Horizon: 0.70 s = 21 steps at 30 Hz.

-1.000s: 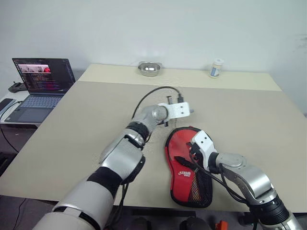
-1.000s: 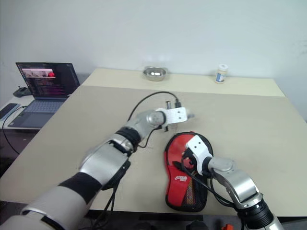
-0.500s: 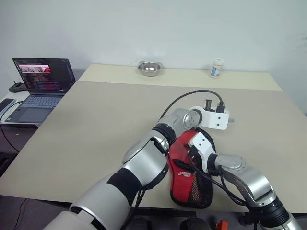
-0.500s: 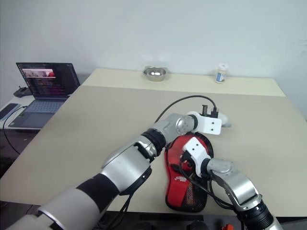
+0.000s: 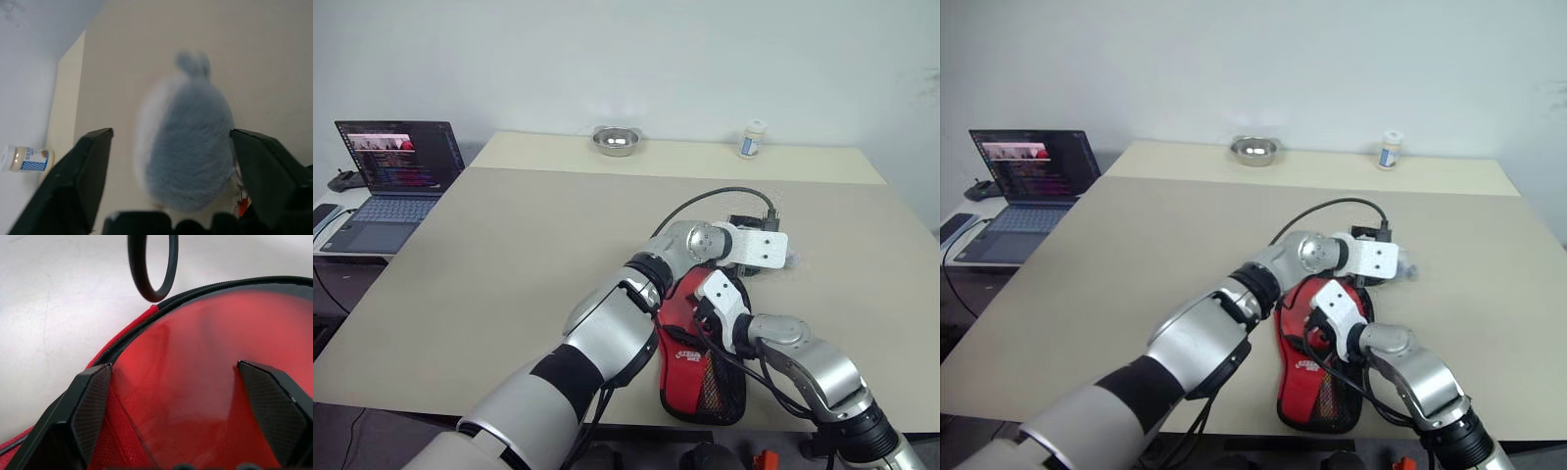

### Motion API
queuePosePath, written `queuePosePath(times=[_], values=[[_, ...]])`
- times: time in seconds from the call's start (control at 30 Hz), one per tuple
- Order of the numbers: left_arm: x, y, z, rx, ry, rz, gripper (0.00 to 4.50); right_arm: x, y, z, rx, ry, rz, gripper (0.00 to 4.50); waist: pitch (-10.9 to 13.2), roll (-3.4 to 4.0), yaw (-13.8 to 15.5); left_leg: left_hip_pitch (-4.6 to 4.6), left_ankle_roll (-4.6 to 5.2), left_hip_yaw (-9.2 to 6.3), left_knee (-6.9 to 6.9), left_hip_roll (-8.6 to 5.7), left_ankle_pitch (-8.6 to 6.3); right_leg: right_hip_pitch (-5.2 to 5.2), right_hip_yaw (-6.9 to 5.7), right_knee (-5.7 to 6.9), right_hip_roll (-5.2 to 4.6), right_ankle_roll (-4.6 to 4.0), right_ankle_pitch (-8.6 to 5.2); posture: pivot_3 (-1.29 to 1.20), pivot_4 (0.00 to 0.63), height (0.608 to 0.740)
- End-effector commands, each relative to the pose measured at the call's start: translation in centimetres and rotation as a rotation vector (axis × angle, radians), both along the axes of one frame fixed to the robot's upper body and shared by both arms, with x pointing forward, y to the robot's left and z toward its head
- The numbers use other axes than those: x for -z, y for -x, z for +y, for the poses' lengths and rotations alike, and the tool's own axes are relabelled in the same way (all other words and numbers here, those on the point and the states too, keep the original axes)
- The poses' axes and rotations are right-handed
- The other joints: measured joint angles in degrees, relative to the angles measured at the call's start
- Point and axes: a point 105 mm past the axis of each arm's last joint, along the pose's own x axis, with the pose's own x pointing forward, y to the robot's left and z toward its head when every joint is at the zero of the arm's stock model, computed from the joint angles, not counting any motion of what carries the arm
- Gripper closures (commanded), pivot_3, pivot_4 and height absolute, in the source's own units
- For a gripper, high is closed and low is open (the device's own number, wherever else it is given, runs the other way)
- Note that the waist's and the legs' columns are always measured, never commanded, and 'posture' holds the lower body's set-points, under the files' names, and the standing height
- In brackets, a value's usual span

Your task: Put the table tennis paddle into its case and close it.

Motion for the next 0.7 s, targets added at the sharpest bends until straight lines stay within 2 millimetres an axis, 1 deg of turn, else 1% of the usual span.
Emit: queuePosePath(times=[0.03, 0.1, 0.27, 0.37, 0.47, 0.5, 0.57, 0.7], values=[[-1.0, 2.1, -2.6, 0.091, 0.086, 0.04, 0.04, 4.1, 1.2, -0.5, 0.016, 0.067, 0.176, 0.0, 0.0, 0.01, 0.0, 0.01, 0.0, 0.0, 0.0, 0.0, 0.0, 0.0, 0.0, 0.01, 0.0, 0.0, 0.0, 0.0, 0.15, 0.74], [-1.2, 2.2, -2.5, 0.096, 0.104, 0.063, 0.04, 4.1, 1.2, -0.6, 0.016, 0.068, 0.176, 0.0, 0.0, 0.01, 0.0, 0.03, 0.0, 0.0, 0.0, 0.01, 0.0, 0.01, 0.01, 0.02, 0.0, 0.0, 0.0, 0.0, 0.15, 0.74], [-3.3, 1.2, -1.9, 0.06, 0.204, 0.074, 0.04, 4.0, 0.8, -0.6, 0.023, 0.068, 0.17, 0.0, 0.0, 0.02, -0.1, 0.05, 0.0, 0.01, 0.0, 0.01, 0.0, 0.02, 0.01, 0.03, 0.01, 0.0, 0.0, 0.0, 0.15, 0.74], [-4.6, 0.1, -0.8, 0.015, 0.263, 0.102, 0.04, 3.6, 0.7, -0.5, 0.026, 0.061, 0.162, 0.0, 0.0, 0.03, -0.1, 0.06, 0.0, 0.01, 0.01, 0.02, 0.0, 0.03, 0.02, 0.05, 0.01, 0.0, 0.0, 0.0, 0.15, 0.74], [-6.3, -1.4, 1.3, -0.043, 0.334, 0.098, 0.04, 2.7, 0.6, -0.4, 0.029, 0.035, 0.15, 0.0, 0.0, 0.04, -0.2, 0.07, 0.0, 0.02, 0.0, 0.03, 0.0, 0.03, 0.01, 0.05, 0.02, 0.0, 0.0, 0.0, 0.15, 0.74], [-7.0, -2.0, 2.2, -0.065, 0.365, 0.099, 0.04, 2.1, 0.6, -0.4, 0.027, 0.02, 0.14, 0.0, 0.0, 0.05, -0.2, 0.07, 0.0, 0.02, 0.0, 0.03, 0.0, 0.03, 0.02, 0.05, 0.02, 0.0, 0.0, 0.0, 0.15, 0.74], [-7.9, -3.0, 4.1, -0.097, 0.428, 0.133, 0.04, 0.1, 0.7, -0.2, 0.018, -0.027, 0.109, 0.0, 0.0, 0.06, -0.2, 0.06, 0.0, 0.02, 0.0, 0.04, 0.0, 0.01, 0.01, 0.06, 0.02, 0.0, 0.0, 0.0, 0.15, 0.74], [-7.9, -3.5, 7.6, -0.074, 0.493, 0.247, 0.04, -4.0, 2.0, -0.3, -0.014, -0.081, 0.039, 0.0, 0.0, 0.08, 0.0, -0.22, -0.02, 0.0, -0.01, 0.03, 0.01, -0.25, -0.01, 0.04, 0.02, -0.02, 0.01, 0.0, 0.15, 0.74]])
